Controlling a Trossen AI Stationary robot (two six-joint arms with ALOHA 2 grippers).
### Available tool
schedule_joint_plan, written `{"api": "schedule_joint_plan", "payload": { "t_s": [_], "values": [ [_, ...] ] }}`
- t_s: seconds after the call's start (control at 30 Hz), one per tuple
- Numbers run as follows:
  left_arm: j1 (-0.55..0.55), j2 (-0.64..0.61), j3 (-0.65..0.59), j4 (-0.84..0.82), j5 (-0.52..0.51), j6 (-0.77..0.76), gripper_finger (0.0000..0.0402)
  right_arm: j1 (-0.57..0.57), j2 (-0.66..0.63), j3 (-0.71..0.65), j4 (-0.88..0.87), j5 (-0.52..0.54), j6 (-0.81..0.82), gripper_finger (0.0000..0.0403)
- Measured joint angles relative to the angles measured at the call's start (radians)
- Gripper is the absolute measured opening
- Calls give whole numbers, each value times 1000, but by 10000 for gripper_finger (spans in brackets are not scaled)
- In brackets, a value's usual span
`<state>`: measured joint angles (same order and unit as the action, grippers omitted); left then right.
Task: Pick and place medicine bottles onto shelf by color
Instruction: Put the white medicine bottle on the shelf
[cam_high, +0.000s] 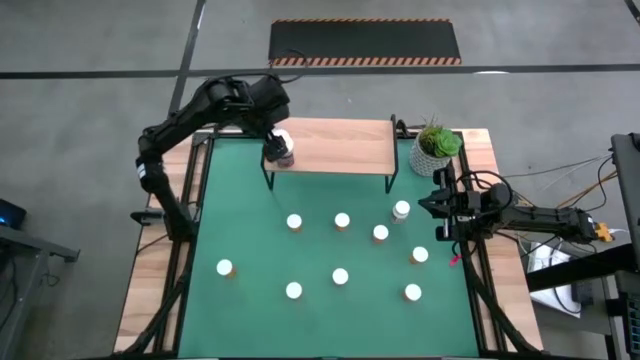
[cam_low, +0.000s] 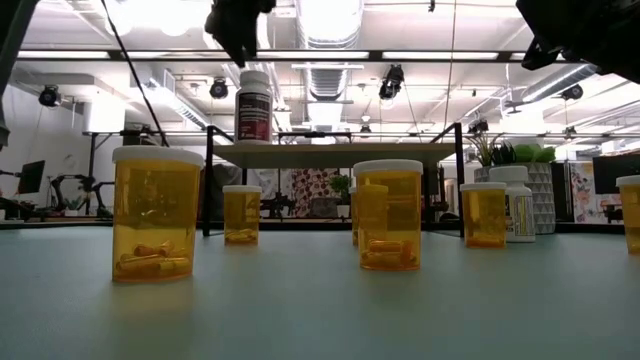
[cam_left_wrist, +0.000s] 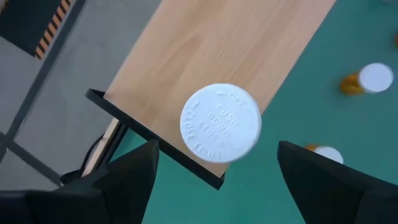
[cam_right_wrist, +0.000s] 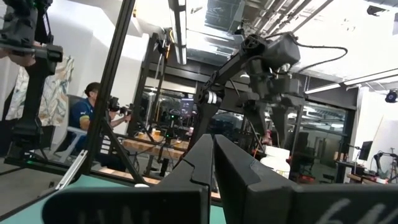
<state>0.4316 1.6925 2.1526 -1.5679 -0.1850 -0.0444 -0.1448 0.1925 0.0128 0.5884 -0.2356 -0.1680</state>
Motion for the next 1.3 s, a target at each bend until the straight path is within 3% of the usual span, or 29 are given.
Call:
{"api": "schedule_joint_plan", "payload": {
  "t_s": [0.23,0.47,0.63,0.8,1.0,1.3],
  "values": [
    [-49,-57,-12,72,-3,57,274,0,0,0,0,0,0,9],
    [-69,-47,-42,104,-13,85,169,0,0,0,0,0,0,9],
    [-67,-38,-89,116,-92,111,88,0,0,0,-5,0,0,9],
    [-65,-38,-126,123,-104,113,31,0,0,0,-7,0,-5,9],
    [-65,-38,-168,126,-119,113,4,0,0,0,-7,0,-7,9],
    [-65,-39,-177,125,-150,122,2,0,0,0,-7,0,-7,9]
  ]
}}
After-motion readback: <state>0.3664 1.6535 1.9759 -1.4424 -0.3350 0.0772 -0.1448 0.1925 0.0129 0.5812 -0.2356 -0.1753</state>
